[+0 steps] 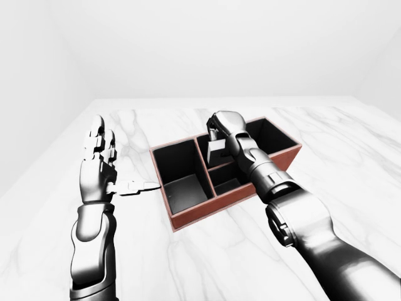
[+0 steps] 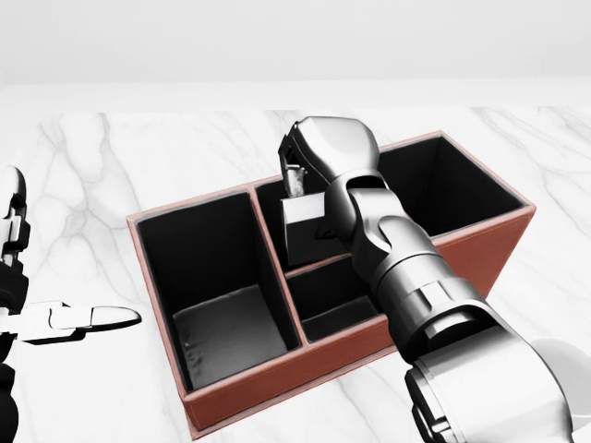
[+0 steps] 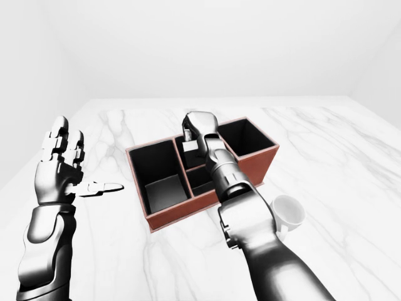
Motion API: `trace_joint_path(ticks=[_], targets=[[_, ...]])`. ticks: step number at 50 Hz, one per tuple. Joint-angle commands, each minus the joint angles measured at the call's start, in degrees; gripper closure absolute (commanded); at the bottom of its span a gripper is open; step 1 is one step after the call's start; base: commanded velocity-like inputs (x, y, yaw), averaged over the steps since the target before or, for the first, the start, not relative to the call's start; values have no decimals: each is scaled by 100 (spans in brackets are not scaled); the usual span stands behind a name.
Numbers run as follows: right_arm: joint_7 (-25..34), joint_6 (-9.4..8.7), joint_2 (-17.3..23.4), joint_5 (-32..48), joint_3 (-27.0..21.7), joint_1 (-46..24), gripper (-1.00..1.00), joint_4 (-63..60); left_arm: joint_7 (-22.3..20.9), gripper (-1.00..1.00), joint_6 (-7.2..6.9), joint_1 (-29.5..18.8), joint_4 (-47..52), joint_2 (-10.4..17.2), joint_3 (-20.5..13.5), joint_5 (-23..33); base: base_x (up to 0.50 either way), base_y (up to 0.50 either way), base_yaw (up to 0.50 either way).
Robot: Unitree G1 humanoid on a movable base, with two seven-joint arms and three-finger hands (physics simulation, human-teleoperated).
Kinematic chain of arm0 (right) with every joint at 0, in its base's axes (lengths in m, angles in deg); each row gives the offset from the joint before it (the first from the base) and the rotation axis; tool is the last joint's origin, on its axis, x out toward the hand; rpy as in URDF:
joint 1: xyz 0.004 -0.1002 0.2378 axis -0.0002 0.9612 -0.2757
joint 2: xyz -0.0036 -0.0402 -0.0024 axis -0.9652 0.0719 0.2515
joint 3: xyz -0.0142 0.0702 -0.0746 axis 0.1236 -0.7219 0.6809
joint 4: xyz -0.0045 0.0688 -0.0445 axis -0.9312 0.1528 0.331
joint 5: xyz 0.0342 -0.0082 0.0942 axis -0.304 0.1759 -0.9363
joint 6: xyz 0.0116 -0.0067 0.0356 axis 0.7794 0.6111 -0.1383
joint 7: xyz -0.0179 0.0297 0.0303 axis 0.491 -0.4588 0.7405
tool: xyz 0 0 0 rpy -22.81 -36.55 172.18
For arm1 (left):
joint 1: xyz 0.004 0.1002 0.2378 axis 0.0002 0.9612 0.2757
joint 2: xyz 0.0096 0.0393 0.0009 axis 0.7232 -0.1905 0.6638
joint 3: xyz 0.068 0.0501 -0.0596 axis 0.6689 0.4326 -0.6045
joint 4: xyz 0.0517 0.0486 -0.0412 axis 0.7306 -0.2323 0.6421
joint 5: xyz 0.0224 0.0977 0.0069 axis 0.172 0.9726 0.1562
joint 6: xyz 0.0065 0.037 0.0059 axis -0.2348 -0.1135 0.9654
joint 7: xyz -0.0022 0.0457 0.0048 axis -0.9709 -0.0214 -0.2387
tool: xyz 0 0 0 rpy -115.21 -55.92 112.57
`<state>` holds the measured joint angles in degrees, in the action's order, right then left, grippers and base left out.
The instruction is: Pick up the book and place it in the front compartment of the caddy.
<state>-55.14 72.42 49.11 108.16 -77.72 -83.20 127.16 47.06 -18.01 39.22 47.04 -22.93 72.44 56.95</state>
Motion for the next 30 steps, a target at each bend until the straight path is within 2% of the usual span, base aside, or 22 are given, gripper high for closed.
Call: trace_joint_path(ticks=[1,30], targets=[[-147,0,1,134,-26,-33,100,-42,3,-100,0,-15,-20,8,-8,-1,0,0,0],[-364,0,-46,229,0,-108,100,-55,15,-100,0,-4,-54,3,9,26,0,0,0]])
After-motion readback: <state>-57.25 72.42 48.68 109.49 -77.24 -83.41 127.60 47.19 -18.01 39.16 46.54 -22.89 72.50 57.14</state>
